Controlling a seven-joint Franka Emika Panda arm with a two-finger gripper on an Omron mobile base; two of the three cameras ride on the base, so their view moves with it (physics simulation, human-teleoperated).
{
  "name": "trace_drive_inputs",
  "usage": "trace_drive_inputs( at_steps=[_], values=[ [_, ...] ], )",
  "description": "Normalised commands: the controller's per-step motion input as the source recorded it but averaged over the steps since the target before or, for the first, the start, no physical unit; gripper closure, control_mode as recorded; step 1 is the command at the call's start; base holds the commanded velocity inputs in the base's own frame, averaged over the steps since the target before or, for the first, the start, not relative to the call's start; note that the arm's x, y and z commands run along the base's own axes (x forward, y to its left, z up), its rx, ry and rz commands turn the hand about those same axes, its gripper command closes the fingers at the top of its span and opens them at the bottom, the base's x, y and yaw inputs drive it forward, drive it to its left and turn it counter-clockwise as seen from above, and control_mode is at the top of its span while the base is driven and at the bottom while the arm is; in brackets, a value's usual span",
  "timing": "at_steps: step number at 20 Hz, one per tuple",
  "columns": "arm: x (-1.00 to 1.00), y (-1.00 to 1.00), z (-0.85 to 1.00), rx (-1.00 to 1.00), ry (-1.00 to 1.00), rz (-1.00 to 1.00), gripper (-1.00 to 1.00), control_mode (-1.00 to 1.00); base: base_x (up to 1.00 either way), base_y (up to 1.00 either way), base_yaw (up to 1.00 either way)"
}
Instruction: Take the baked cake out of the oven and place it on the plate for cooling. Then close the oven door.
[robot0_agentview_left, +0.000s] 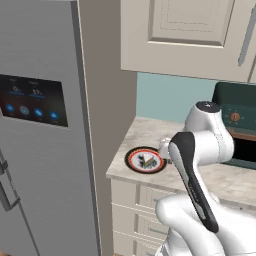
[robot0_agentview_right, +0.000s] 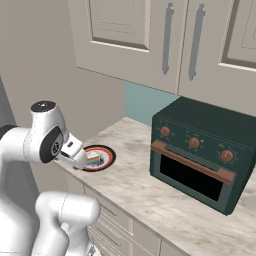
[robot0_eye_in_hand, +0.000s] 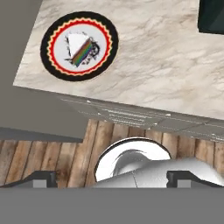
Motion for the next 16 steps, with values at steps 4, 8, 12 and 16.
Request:
trace_drive_inputs(
  at_steps=[4, 8, 12, 16],
  values=[
    [0.0, 0.04, 0.0, -0.01, 0.04, 0.3, -1.0, -1.0, 0.0, 0.0, 0.0],
    [0.0, 0.11, 0.0, 0.0, 0.01, 0.05, -1.0, -1.0, 0.0, 0.0, 0.0],
    [-0.18, 0.3, -0.02, 0.0, -0.02, 0.0, -1.0, 1.0, -0.1, 0.15, 0.0],
    [0.0, 0.0, 0.0, 0.0, 0.0, 0.0, -1.0, 1.0, -0.46, 0.88, 0.0]
  ],
)
